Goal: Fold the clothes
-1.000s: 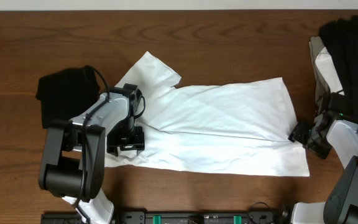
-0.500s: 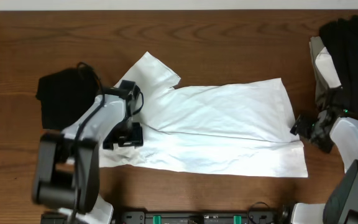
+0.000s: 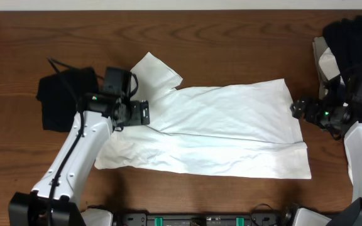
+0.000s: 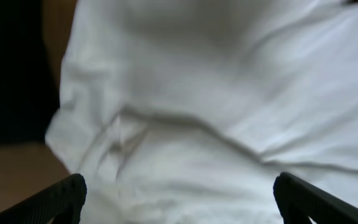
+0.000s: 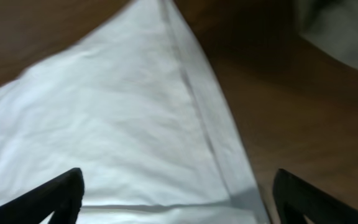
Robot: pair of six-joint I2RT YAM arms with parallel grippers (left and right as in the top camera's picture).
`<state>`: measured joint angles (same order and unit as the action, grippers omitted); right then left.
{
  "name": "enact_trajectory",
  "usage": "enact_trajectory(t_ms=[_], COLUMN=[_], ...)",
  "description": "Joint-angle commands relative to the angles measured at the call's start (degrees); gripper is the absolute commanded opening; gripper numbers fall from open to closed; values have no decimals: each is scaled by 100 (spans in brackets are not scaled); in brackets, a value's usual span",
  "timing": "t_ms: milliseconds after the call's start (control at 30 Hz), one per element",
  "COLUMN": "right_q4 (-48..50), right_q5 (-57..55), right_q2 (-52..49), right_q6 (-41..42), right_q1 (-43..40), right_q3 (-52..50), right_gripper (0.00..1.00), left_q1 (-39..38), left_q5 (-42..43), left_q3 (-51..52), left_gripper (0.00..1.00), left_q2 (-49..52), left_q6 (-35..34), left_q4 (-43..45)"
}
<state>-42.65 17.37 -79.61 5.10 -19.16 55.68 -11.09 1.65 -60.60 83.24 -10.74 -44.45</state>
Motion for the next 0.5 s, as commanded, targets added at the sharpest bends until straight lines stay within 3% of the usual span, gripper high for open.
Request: enact_trajectory(t_ms=[0,200,300,467], right_q4=[63,-7,-39,-120], right_q5=[732,728,728,726], right_q2=[17,17,17,17], right_q6=[-350,-350,-350,-350], right_q1=[4,48,48,48], right_q3=[90,90,87,87], right_gripper=[98,99,99,99], left_q1=[177,570,577,579], left_q5=[264,446,501,501], left_q3=[-737,-1978,-2269,-2280], left_gripper=[98,98,98,98], left_q2=[286,1261,1762,2406], left_q6=[348,822,1370,1731], left_q4=[-31,57,498,1438])
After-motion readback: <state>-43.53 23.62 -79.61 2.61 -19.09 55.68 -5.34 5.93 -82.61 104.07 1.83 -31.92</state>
